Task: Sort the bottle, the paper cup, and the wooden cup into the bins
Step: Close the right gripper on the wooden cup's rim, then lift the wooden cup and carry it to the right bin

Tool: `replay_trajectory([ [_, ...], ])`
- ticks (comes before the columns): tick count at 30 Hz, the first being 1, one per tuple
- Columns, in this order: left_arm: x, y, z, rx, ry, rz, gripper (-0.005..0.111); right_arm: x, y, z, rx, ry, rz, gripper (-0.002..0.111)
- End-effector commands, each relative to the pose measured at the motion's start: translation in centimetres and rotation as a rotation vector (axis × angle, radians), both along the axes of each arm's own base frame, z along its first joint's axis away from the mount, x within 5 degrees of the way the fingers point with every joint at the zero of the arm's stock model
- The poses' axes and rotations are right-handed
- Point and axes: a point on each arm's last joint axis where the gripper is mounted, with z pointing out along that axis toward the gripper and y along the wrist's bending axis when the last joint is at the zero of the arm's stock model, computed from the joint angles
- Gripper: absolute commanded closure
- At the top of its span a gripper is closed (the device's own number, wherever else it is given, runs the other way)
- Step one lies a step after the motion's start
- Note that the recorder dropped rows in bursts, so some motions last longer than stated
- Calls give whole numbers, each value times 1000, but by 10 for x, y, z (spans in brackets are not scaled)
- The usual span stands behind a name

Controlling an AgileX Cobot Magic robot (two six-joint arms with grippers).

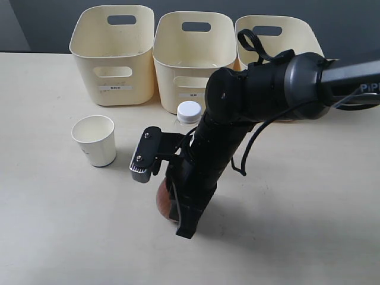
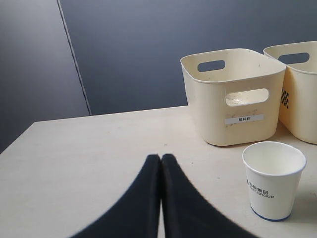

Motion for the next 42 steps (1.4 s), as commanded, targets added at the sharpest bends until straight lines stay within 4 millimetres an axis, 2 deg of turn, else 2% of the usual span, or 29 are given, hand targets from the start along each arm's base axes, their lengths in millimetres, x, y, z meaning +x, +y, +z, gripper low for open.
replay_trajectory([
  [1, 0, 0, 0, 4, -10, 1, 107, -1, -1, 0, -5, 11, 8, 108],
  [13, 0, 0, 0, 4, -10, 1, 107, 1, 0, 0, 9, -20, 42, 109],
  [17, 0, 0, 0, 4, -10, 1, 107, 1, 0, 7, 28, -44, 45, 109],
  [26, 0, 0, 0, 4, -10, 1, 107, -5, -3, 57, 158, -145, 31, 109],
  [36, 0, 0, 0, 4, -10, 1, 107, -21, -20, 129, 313, -329, 13, 109],
  [42, 0, 0, 0, 4, -10, 1, 107, -28, -31, 158, 381, -424, -35, 109],
])
